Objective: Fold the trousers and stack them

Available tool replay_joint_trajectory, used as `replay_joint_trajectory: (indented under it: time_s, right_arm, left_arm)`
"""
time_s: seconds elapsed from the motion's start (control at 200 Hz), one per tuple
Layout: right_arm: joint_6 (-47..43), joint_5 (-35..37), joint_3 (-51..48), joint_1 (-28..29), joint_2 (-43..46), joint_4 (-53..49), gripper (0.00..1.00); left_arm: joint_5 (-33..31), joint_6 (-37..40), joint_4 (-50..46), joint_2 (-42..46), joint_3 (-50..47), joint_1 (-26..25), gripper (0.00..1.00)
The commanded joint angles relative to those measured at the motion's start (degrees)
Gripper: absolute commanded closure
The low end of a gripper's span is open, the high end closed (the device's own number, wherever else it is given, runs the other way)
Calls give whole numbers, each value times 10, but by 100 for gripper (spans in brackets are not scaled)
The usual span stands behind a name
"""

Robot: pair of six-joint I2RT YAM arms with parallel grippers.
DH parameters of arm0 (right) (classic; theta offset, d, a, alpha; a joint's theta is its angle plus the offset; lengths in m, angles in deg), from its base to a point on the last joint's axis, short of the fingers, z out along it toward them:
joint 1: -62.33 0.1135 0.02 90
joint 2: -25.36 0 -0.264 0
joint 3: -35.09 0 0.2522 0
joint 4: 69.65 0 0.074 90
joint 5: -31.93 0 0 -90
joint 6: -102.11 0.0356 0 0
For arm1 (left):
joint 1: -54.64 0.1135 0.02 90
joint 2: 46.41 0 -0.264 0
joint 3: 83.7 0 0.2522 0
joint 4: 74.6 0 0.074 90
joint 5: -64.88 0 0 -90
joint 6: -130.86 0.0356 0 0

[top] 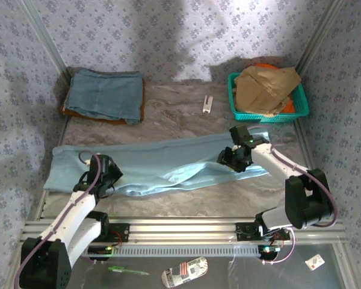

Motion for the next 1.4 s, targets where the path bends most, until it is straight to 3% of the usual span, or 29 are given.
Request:
replay_joint_trajectory:
  time_s: [0.0,0.27,0.475,0.63,0.949,1.034,1.224,1.394]
  right_arm:
    - [40,43,0,8,9,-45,47]
    - [197,109,-55,-14,91,-71,36]
    - [236,53,-124,-107,127,-2,39]
    - [237,11,-123,-139,109,49,44]
    - [246,-28,-128,-143,57,96,47]
    - [240,-37,-125,-144,32,100,55]
    - [218,-46,-116,-153,35,90,100]
    - [151,-54,-85,-195,87,44,100]
  left_arm:
    - [15,-17,-14,20,-15,-5,100]
    - [9,-20,-62,86,-8,-7,100]
    - [10,-25,-76,113,-15,-8,100]
    - [13,-27,-74,114,-14,-9,100]
    - [13,-30,-66,114,-22,-10,100]
    - [12,-31,-66,115,-21,-10,100]
    - [11,-29,-64,112,-17,-10,100]
    - [4,-27,-59,106,-21,-10,100]
